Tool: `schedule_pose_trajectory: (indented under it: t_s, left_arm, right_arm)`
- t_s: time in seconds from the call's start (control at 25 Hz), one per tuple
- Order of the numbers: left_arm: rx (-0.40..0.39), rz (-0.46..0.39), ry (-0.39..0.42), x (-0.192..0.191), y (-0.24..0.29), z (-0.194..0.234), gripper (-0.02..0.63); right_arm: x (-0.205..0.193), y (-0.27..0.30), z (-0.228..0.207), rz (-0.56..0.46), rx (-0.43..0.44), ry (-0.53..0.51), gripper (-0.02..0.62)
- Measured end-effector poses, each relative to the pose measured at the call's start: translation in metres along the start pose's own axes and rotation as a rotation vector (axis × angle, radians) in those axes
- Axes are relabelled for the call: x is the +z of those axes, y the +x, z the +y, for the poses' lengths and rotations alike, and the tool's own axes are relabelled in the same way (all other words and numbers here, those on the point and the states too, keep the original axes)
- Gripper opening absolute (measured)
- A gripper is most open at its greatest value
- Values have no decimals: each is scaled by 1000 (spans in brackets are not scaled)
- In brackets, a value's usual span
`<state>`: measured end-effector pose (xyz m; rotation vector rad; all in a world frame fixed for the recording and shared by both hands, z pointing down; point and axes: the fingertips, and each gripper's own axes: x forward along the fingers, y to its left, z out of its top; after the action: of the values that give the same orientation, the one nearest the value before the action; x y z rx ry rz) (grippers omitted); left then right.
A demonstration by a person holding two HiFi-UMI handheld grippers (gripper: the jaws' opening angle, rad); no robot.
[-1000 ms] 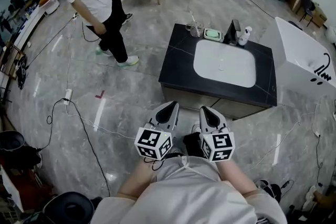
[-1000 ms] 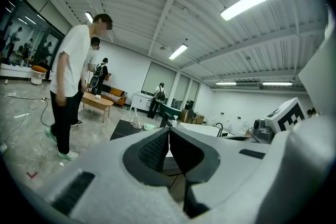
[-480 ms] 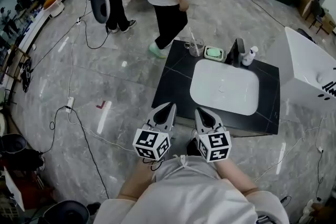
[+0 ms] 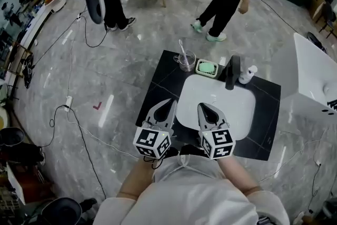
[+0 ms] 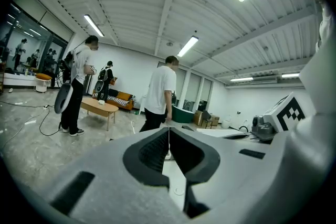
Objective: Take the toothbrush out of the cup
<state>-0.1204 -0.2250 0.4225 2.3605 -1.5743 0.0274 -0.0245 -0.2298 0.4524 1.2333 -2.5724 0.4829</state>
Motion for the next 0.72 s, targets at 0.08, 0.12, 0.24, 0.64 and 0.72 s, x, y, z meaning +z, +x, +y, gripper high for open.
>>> schedule_pose_trajectory:
  t_s: [0.08, 0.12, 0.24, 0.64, 0.72]
  left_arm:
    - [2, 2, -2, 0, 15, -1, 18]
    - [0, -4, -6, 0, 21, -1, 18]
    - [1, -33, -34, 4, 36, 3, 18]
    - [-7, 39, -44, -7, 99, 43, 18]
    - [-24, 63, -41, -10, 114, 50, 18]
  right_arm:
    - [0, 8, -18, 12, -7, 8, 26]
    - [-2, 12, -26, 20, -11, 15, 26]
    - [-6, 19, -41, 44, -17, 40, 26]
    - [3, 58, -77, 67, -94, 77, 26]
    - [6, 68, -84, 70, -120, 87, 26]
